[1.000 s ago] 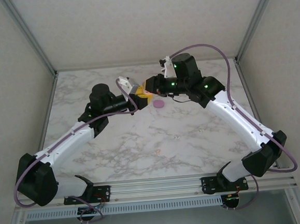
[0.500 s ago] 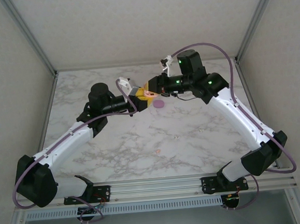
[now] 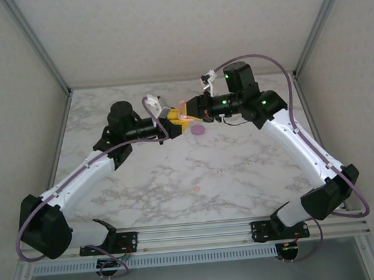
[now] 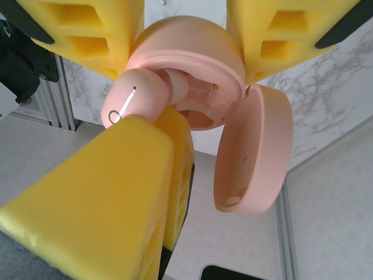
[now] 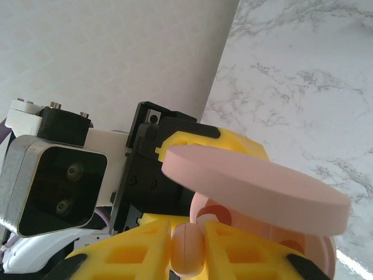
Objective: Insert wireless bluetooth earbuds into charging case
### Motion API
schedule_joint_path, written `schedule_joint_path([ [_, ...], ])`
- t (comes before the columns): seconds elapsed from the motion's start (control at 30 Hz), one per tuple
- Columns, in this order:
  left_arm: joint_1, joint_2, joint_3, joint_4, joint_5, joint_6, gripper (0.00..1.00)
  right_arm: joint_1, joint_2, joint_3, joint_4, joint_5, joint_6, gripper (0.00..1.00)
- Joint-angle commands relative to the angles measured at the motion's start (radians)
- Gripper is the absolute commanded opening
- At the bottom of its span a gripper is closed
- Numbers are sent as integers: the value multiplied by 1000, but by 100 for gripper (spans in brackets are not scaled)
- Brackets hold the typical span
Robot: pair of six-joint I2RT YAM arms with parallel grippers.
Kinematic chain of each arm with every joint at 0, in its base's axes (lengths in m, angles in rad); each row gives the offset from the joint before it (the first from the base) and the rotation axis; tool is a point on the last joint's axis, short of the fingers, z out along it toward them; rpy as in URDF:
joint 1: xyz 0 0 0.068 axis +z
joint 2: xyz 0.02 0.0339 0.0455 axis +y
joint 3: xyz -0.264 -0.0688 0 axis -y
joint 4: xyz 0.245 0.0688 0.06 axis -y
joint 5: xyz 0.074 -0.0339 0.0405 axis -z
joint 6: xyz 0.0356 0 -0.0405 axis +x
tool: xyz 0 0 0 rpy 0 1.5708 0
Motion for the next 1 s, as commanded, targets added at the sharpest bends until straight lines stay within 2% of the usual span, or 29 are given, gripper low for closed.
schedule_joint_path([
  [0.0,7,-10,38,12,36,-14,25,-2,14,-6,17,3,11,22],
  [0.17,4,-10,34,9,23,-23,25,-3,13,11,-4,90,4,28],
  [0.5,3,3,15,53,-4,-60,25,5,-14,8,1,134,-16,34],
  [0.67,2,12,18,58,-4,-65,25,13,-9,6,15,130,-21,33],
  [0.73,1,12,19,60,-3,-69,25,19,1,17,-1,134,-35,30],
  [0.83,1,10,17,66,-10,-73,25,28,18,51,-68,183,-69,31],
  [0.97,0,8,17,66,-14,-71,25,43,20,64,-78,217,-97,27],
])
